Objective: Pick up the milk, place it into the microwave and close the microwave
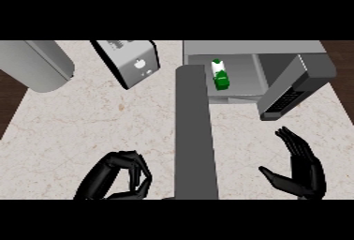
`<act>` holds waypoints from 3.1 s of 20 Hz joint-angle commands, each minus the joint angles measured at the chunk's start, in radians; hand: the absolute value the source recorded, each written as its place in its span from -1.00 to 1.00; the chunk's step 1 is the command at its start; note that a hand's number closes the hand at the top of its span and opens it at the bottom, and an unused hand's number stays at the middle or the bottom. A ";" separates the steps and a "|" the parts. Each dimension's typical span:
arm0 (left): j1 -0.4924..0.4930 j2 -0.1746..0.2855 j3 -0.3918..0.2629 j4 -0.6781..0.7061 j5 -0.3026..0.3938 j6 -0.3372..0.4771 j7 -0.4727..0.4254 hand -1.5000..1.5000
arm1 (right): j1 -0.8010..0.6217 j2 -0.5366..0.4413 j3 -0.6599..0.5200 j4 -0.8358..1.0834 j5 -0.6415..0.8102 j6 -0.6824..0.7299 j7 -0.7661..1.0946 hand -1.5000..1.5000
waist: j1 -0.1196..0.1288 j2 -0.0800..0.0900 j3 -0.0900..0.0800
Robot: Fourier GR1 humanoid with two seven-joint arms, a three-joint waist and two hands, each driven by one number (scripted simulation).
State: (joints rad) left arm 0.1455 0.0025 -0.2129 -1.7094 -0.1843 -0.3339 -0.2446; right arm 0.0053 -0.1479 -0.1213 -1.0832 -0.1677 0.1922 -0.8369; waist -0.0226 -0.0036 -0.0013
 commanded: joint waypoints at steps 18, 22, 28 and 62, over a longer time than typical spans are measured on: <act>-0.662 -0.002 -0.609 0.640 0.236 0.590 0.099 1.00 | 0.185 -0.118 -0.076 -0.440 -0.141 0.094 0.180 -1.00 | -0.032 0.009 0.000; -0.727 -0.002 -0.694 0.743 0.331 0.585 0.108 1.00 | 0.168 -0.133 -0.027 -0.506 -0.150 0.141 0.226 -1.00 | -0.078 0.019 -0.001; -0.848 -0.002 -0.716 0.763 0.489 0.647 0.079 -1.00 | 0.100 -0.158 -0.016 -0.535 -0.203 0.186 0.278 -1.00 | -0.119 0.032 -0.002; -1.291 -0.002 -0.551 0.999 0.853 0.779 -0.070 1.00 | -0.065 -0.329 -0.006 -0.696 -0.403 0.316 0.486 -1.00 | -0.393 0.103 0.002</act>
State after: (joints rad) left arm -1.0765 0.0189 -0.7807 -0.7576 0.6517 0.4484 -0.3149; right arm -0.0471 -0.4619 -0.1207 -1.7813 -0.5498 0.5062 -0.3711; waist -0.3969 0.0885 -0.0014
